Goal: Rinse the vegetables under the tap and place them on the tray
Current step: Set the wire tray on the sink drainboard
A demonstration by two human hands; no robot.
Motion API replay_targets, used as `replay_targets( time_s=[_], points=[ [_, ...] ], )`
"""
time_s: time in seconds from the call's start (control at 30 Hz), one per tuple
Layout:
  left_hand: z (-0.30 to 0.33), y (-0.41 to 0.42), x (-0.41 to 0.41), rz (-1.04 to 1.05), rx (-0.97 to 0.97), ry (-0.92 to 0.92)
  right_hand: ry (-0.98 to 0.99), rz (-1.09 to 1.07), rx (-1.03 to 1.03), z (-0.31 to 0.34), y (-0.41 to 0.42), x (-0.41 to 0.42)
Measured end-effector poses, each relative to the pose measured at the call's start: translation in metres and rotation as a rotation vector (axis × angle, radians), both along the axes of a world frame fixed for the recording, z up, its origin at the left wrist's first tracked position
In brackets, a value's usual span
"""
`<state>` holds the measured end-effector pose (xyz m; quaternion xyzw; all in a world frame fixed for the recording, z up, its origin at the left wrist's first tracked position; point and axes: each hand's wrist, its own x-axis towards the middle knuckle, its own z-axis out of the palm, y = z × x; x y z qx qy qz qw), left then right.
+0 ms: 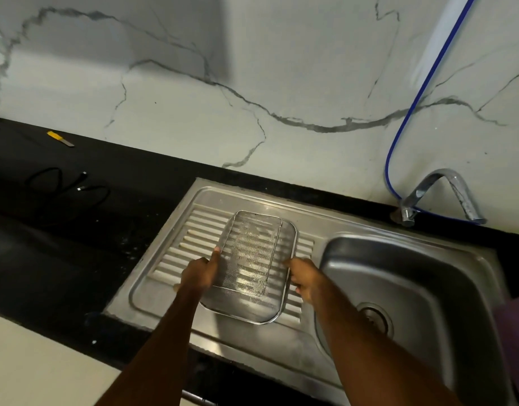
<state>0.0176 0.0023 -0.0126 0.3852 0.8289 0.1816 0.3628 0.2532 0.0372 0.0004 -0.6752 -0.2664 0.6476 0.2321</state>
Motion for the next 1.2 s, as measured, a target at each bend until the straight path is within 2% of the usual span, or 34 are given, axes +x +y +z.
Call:
replay_targets(
  time_s=[0.07,0.2,0.23,0.3,0.37,0.5,0.63,0.7,0.83,0.97,1.2],
  points=[
    [0.003,-0.002,-0.001,0.027,0.007,-0.072,0.136,-0.091,-0.005,-0.003,-0.003,0.001],
    [-0.005,-0.005,-0.006,0.102,0.041,-0.391,0.586,-0.289,0.101,0.015,-0.008,-0.002],
    [-0.011,-0.002,-0.007,0.122,0.041,-0.46,0.645,-0.274,0.159,0.026,-0.007,-0.002],
    [0.011,-0.001,0.002,0.13,0.049,-0.573,0.633,-0.172,0.298,0.052,-0.002,-0.005],
    [0.043,0.0,0.012,0.114,0.092,-0.597,0.489,-0.017,0.485,0.079,0.005,-0.005],
    [0.061,0.014,0.001,0.124,0.252,-0.647,-0.027,0.302,0.932,0.115,0.014,0.001],
    [0.075,0.023,-0.012,0.254,0.389,-0.691,-0.42,0.508,1.226,0.106,-0.002,-0.011],
    [0.079,0.022,-0.014,0.307,0.44,-0.659,-0.611,0.655,1.32,0.081,-0.013,-0.016],
    [0.069,0.014,-0.028,0.265,0.493,-0.505,-0.921,0.934,1.312,0.037,-0.037,-0.03],
    [0.039,0.007,-0.046,0.101,0.511,-0.32,-1.011,1.024,1.337,0.009,-0.053,-0.041],
    [0.016,0.002,-0.051,0.01,0.515,-0.22,-1.013,1.096,1.33,-0.015,-0.066,-0.052]
  ],
)
